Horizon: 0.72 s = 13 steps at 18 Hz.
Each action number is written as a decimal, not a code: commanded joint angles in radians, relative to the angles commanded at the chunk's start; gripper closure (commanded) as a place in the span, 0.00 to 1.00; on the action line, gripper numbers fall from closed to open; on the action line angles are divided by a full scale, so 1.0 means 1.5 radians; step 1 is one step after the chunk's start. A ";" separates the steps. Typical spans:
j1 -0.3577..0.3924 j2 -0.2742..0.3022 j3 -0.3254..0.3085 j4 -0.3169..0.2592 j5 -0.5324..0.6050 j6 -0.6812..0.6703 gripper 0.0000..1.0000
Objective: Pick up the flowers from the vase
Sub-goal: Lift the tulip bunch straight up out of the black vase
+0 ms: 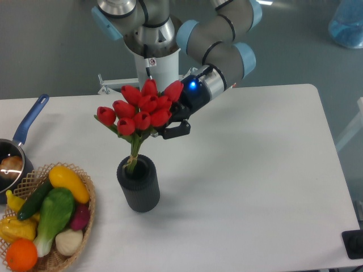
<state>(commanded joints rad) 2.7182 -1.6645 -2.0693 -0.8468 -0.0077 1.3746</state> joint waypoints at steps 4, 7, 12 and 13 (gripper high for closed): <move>0.009 0.023 0.000 0.000 0.000 -0.029 0.68; 0.017 0.040 0.007 -0.001 0.001 -0.062 0.68; 0.025 0.058 0.011 -0.002 0.001 -0.087 0.68; 0.028 0.061 0.011 -0.002 0.001 -0.088 0.68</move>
<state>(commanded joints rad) 2.7596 -1.5724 -2.0525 -0.8498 -0.0061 1.2425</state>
